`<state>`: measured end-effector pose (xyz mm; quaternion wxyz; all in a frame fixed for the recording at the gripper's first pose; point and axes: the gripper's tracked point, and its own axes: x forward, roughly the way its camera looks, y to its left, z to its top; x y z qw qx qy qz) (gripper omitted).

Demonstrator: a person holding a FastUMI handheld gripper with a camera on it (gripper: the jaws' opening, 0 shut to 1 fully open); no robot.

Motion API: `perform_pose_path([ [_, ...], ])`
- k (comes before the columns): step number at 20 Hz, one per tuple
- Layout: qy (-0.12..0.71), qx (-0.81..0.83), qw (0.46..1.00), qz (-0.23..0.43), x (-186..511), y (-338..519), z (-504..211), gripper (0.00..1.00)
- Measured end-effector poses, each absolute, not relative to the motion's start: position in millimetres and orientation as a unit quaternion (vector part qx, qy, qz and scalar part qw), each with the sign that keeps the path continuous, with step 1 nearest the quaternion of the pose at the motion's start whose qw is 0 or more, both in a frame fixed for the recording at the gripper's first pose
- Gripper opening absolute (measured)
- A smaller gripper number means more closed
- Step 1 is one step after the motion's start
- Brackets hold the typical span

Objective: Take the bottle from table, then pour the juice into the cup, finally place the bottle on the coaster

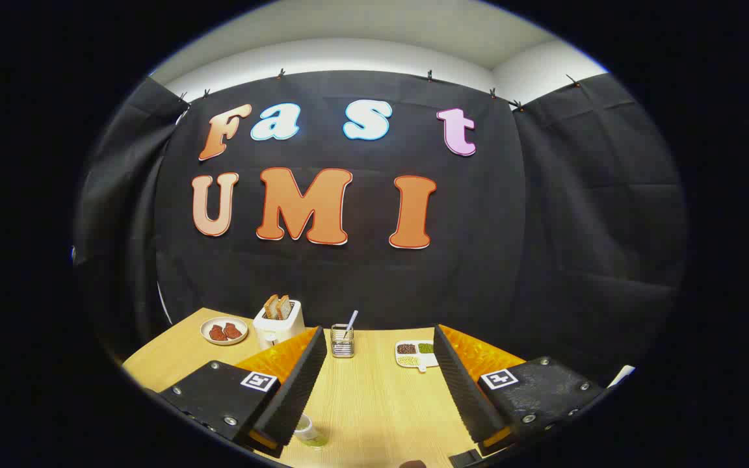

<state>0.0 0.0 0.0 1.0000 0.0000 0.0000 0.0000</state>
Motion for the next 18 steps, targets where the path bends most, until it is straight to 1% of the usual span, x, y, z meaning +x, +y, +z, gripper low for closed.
perform_pose_path([
  [12, 0.012, 0.008, 1.000, -0.013, 5.4, -4.6, -0.7, 0.98],
  [18, 0.016, 0.014, 1.000, -0.002, 3.4, 4.2, -2.6, 0.98],
])
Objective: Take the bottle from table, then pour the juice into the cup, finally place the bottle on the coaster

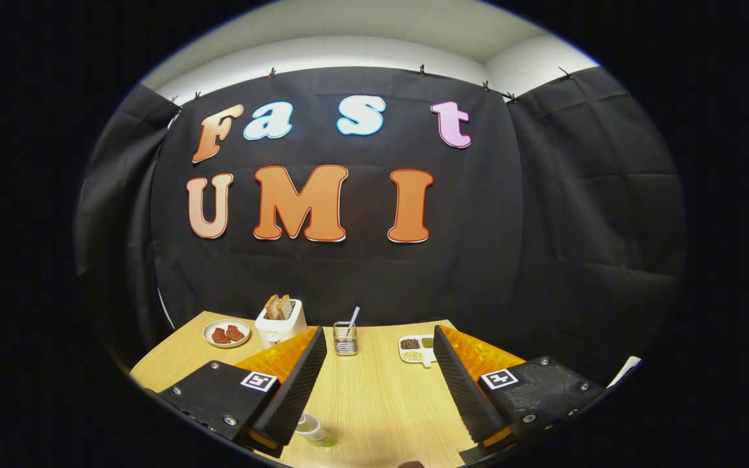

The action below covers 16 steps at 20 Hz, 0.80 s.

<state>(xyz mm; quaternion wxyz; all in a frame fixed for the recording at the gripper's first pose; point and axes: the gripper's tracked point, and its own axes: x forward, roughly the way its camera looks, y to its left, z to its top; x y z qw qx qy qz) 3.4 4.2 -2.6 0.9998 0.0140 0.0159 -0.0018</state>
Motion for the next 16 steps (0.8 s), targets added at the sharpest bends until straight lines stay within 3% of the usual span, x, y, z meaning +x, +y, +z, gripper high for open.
perform_pose_path([
  [16, 0.004, 0.024, 0.998, 0.058, -14, 65, -24, 0.98],
])
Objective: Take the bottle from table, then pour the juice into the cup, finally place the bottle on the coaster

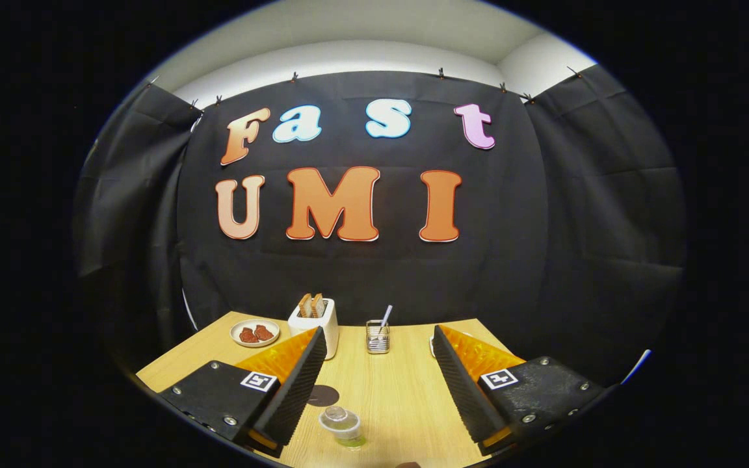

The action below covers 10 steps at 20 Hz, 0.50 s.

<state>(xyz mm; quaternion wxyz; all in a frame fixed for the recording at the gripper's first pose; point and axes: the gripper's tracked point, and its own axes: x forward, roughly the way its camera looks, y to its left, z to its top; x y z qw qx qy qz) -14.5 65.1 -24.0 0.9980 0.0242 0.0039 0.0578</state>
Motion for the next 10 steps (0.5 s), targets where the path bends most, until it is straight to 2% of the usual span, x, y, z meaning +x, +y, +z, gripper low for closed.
perform_pose_path([
  [10, 0.048, 0.017, 0.994, 0.097, -7, 112, -117, 0.98],
])
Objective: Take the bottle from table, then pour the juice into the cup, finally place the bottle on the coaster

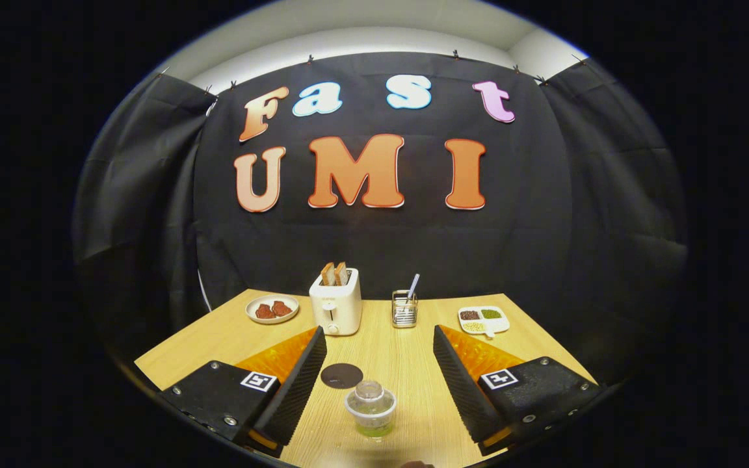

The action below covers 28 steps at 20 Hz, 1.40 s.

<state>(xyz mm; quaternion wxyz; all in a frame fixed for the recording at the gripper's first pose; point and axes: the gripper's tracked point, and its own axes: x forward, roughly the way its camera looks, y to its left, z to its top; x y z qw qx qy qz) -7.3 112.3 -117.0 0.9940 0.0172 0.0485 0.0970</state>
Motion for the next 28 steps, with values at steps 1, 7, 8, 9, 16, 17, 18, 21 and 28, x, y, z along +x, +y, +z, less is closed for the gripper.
perform_pose_path([
  [1, 0.058, 0.015, 0.993, 0.098, -5, 114, -129, 0.98],
  [7, 0.094, 0.020, 0.990, 0.106, -1, 125, -186, 0.98],
  [8, 0.096, 0.015, 0.990, 0.105, -1, 125, -193, 0.98],
  [9, 0.099, 0.008, 0.990, 0.104, 0, 126, -200, 0.98],
  [16, 0.146, -0.020, 0.984, 0.101, 6, 133, -257, 0.98],
  [17, 0.157, -0.018, 0.982, 0.102, 8, 135, -265, 0.98],
  [18, 0.168, -0.016, 0.980, 0.102, 9, 136, -274, 0.98],
  [21, 0.195, -0.012, 0.975, 0.104, 10, 141, -293, 0.99],
  [28, 0.222, -0.017, 0.970, 0.100, 13, 138, -308, 0.70],
])
